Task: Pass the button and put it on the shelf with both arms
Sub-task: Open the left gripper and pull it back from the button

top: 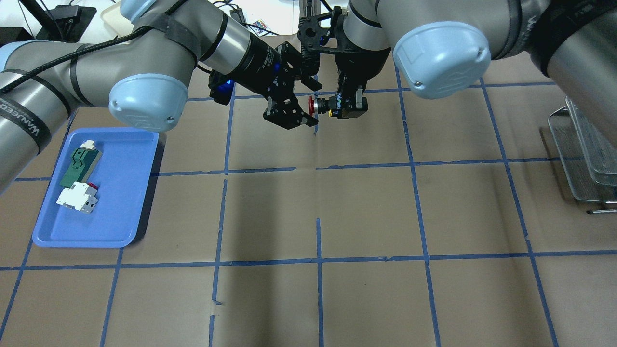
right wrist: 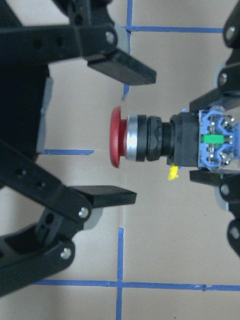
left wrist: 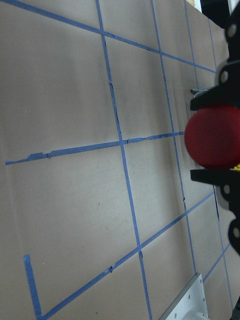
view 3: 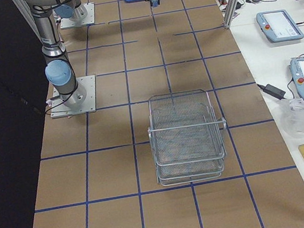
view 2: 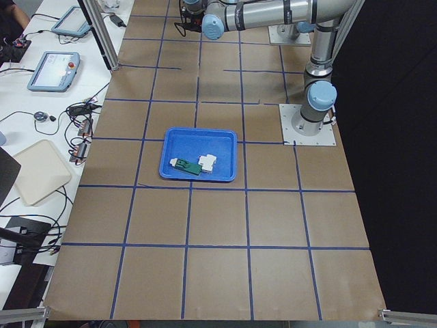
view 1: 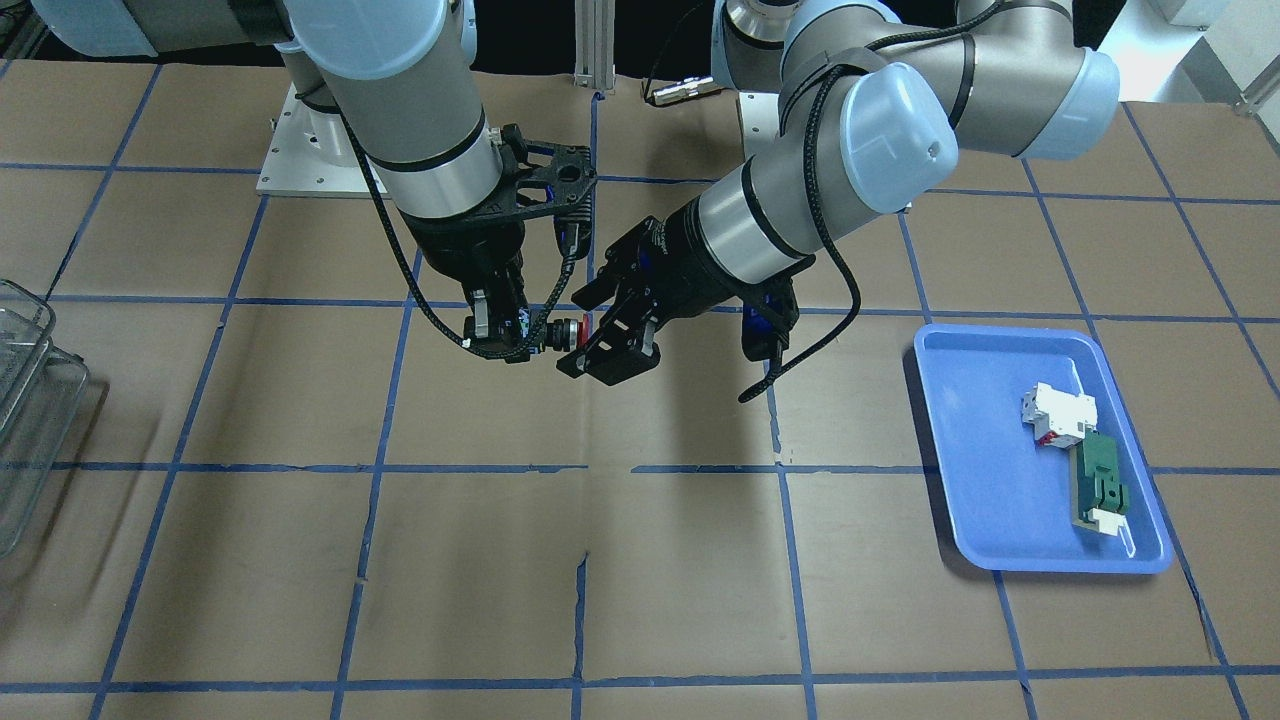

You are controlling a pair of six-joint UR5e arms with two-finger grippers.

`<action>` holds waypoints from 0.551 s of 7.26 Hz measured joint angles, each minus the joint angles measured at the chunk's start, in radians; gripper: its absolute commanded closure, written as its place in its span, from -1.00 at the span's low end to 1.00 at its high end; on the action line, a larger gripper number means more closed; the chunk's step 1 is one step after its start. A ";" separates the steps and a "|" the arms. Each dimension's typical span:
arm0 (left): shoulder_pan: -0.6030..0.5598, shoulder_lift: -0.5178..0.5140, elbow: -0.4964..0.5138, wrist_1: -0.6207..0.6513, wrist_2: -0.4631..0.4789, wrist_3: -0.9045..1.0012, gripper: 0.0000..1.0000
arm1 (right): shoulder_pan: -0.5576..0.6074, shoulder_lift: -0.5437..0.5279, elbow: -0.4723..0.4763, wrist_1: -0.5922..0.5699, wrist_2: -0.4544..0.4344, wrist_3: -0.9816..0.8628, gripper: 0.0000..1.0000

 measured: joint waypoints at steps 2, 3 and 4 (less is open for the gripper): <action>0.011 0.016 0.001 -0.001 0.040 0.016 -1.00 | -0.001 0.000 0.000 0.001 -0.005 0.000 1.00; 0.024 0.022 0.002 -0.002 0.121 0.073 -1.00 | -0.010 -0.002 -0.001 0.001 -0.013 0.001 1.00; 0.048 0.030 0.002 -0.007 0.233 0.200 -1.00 | -0.043 -0.007 -0.001 0.003 -0.026 0.002 1.00</action>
